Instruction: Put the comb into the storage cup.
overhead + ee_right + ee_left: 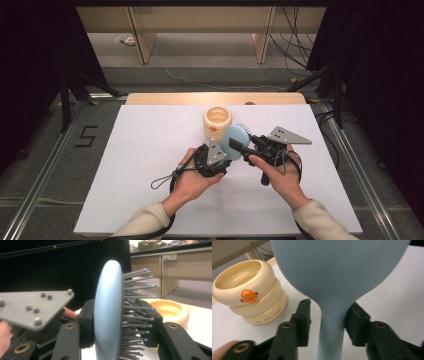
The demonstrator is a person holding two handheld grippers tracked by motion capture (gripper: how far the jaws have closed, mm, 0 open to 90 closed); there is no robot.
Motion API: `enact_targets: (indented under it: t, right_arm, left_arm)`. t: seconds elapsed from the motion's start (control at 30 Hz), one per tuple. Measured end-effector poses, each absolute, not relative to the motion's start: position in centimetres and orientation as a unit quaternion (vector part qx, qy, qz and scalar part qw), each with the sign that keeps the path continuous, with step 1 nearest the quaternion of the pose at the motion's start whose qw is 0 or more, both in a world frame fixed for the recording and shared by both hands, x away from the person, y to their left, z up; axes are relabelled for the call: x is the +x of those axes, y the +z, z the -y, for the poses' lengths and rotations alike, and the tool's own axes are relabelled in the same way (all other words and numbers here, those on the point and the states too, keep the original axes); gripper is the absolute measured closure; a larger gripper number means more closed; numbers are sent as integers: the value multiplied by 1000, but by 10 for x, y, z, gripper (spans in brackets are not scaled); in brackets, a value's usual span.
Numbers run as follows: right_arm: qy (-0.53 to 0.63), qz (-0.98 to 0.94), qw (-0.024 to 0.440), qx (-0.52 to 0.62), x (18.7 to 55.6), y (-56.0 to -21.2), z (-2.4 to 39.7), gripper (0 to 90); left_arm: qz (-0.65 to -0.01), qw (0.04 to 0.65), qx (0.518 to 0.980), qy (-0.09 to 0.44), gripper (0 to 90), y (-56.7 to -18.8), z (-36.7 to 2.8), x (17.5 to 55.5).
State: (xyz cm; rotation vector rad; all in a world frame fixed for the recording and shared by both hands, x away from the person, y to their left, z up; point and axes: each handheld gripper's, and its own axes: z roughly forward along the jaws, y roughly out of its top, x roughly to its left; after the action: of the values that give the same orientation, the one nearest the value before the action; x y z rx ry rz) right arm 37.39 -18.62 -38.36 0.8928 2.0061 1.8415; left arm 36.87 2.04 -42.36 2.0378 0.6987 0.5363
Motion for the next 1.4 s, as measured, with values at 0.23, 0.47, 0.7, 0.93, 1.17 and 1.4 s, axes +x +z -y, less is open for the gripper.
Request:
enact_targets:
  t: [0.23,0.47,0.7,0.93,1.17,1.4]
  right_arm:
    - [631,-698,164,295,372,-374,191,543]
    - [632,-693,174,302,374,-368,199,539]
    - [627,-691,181,311,374,-366,204,538]
    - [623,-693,189,311,373,-364,206,536]
    - [621,-692,194,313,374,-362,210,535]
    - [619,-692,198,316,375,-360,212,533]
  left_arm:
    - [-283,467,818,179,308,-421,-37,372]
    - [-285,474,817,164,151,-424,-64,372]
    - [-292,475,812,172,78,-431,-80,365]
    - [-304,476,804,187,68,-438,-94,359]
    - [-319,485,789,201,68,-441,-113,354]
    - [-326,486,780,219,75,-445,-125,350]
